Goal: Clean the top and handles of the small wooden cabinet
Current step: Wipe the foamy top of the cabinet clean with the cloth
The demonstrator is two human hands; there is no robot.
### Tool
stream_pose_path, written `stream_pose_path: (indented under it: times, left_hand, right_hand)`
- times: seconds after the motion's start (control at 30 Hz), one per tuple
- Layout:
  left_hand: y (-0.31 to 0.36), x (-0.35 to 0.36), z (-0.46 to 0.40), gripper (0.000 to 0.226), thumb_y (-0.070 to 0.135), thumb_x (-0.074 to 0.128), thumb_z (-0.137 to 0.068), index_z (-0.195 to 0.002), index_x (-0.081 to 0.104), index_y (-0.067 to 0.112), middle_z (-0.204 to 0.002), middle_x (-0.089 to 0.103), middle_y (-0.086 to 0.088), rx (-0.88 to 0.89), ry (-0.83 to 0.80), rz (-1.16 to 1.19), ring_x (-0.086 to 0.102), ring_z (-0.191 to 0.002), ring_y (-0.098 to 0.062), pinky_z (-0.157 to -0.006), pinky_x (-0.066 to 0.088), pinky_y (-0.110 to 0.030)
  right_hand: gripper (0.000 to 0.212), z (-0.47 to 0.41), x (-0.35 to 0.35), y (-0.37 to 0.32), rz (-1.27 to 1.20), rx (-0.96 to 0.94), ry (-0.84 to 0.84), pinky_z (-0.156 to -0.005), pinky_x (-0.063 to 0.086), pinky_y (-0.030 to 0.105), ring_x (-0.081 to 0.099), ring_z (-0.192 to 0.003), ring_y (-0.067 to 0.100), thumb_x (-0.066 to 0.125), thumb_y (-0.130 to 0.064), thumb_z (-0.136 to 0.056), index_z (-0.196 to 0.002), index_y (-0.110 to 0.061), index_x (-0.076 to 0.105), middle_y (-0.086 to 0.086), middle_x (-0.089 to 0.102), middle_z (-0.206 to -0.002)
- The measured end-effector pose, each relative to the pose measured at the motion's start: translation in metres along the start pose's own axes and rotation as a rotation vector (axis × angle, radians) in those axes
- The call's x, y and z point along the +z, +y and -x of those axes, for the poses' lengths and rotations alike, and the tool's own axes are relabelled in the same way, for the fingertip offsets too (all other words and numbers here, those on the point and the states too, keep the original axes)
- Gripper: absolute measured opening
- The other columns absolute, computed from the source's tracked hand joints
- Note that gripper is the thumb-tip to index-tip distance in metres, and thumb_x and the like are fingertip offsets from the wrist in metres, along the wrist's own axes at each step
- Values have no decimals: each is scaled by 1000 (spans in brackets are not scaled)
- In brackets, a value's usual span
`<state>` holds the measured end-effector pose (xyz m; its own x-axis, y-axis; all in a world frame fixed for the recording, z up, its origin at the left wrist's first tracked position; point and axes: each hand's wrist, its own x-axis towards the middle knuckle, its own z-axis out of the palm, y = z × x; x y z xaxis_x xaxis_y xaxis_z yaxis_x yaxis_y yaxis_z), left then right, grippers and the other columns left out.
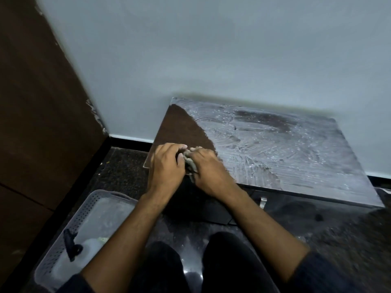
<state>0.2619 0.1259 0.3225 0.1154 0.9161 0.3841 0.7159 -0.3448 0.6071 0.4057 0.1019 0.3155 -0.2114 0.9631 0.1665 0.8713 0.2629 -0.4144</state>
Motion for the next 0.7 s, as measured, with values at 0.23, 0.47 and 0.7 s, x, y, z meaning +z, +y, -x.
stream_pose_path:
  times: [0.23,0.47,0.7]
  left_hand:
    - [9,3,1,31,0,60,-86,-114,69,10,-116,65,-5,57,-108,73,58,-112,-24,-104,43,-35]
    - [0,2,16,27,6,62,-88,-112,70,17,-113,67,4,147,-145,30,57,-107,-15,-98,40,-24]
    - [22,22,8,31,13,62,-90,-120,66,14,-118,64,-2,152,-246,-25,56,-112,-22,-101,45,-38]
  right_hand:
    - [49,49,-25,35,-12,27,-23,-115,32,32,46,-132,27,61,-11,-86,-134,-11,56,8,55,-139]
    - [44,78,-36,50,18,168,70,-108,33,28,50,-124,28,62,-5,-83,-127,-10,62,9,62,-128]
    - [44,55,-24,30,-30,54,40,-114,34,33,47,-127,26,58,-11,-88,-132,-9,58,9,58,-134]
